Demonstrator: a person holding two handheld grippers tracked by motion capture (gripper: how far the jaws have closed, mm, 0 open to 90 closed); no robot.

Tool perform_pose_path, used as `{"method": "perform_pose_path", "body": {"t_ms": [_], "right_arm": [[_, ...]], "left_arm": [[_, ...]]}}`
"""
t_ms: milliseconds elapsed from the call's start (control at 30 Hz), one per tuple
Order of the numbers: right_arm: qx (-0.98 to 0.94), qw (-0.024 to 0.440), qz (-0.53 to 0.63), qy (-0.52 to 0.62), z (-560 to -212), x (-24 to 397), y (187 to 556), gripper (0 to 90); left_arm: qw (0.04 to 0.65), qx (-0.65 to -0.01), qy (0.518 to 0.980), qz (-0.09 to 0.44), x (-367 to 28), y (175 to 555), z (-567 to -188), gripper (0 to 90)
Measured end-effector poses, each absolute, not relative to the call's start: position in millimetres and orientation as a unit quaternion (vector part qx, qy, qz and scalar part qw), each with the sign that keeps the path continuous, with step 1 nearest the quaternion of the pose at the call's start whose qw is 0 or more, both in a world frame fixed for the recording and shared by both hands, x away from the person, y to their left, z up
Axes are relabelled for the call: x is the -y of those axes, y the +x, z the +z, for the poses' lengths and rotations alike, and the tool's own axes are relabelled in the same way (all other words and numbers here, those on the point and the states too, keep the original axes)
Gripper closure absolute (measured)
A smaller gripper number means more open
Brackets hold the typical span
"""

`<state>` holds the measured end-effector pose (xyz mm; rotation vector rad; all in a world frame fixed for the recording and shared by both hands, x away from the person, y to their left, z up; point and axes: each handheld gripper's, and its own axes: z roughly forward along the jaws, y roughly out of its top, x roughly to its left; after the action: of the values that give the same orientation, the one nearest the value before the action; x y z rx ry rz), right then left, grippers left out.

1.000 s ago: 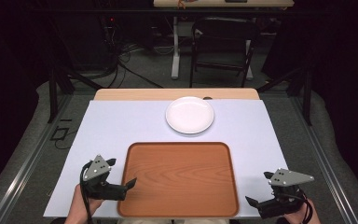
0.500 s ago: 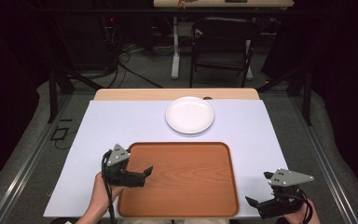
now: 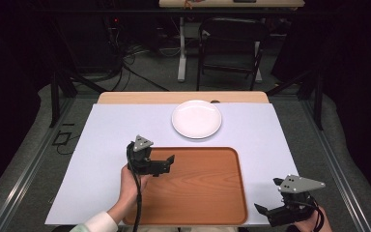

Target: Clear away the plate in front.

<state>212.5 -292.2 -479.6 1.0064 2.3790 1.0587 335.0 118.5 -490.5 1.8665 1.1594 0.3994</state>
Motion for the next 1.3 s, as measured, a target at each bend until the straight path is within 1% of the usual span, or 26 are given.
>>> {"method": "perform_pose_path", "body": {"t_ms": [100, 233, 333, 500, 600, 733, 800, 900, 1000, 1167, 1200, 1300], "right_arm": [[-0.839, 0.174, 0.374, 0.355, -480, 292, 213, 0.0], [-0.840, 0.173, 0.374, 0.354, -480, 292, 213, 0.0], [-0.840, 0.172, 0.375, 0.354, -480, 292, 213, 0.0], [-0.840, 0.171, 0.375, 0.354, -480, 292, 213, 0.0], [-0.842, 0.168, 0.373, 0.353, -480, 292, 213, 0.2], [-0.841, 0.168, 0.375, 0.351, -480, 293, 213, 0.3], [-0.841, 0.167, 0.375, 0.352, -480, 292, 213, 0.3], [-0.842, 0.168, 0.375, 0.350, -480, 292, 213, 0.3], [-0.841, 0.167, 0.376, 0.350, -480, 293, 213, 0.3], [-0.841, 0.167, 0.377, 0.349, -480, 293, 213, 0.3], [-0.841, 0.167, 0.377, 0.350, -480, 293, 213, 0.3], [-0.842, 0.166, 0.376, 0.351, -480, 293, 213, 0.3]], "left_arm": [[0.443, -0.475, 0.744, 0.158, -111, 343, -491, 0.3], [0.448, -0.502, 0.723, 0.157, -102, 354, -492, 0.5], [0.464, -0.532, 0.696, 0.131, -96, 364, -495, 0.5], [0.482, -0.569, 0.662, 0.070, -85, 382, -501, 0.1], [0.486, -0.596, 0.638, 0.040, -80, 394, -504, 0.2], [0.494, -0.635, 0.594, 0.017, -76, 406, -510, 0.1], [0.491, -0.652, 0.577, -0.007, -73, 413, -515, 0.1], [0.486, -0.671, 0.560, -0.024, -70, 422, -520, 0.1], [0.486, -0.691, 0.533, -0.045, -68, 431, -525, 0.2], [0.484, -0.701, 0.521, -0.053, -65, 441, -530, 0.6], [0.485, -0.707, 0.512, -0.063, -64, 445, -532, 0.6], [0.483, -0.709, 0.509, -0.069, -61, 452, -534, 0.6]]}}
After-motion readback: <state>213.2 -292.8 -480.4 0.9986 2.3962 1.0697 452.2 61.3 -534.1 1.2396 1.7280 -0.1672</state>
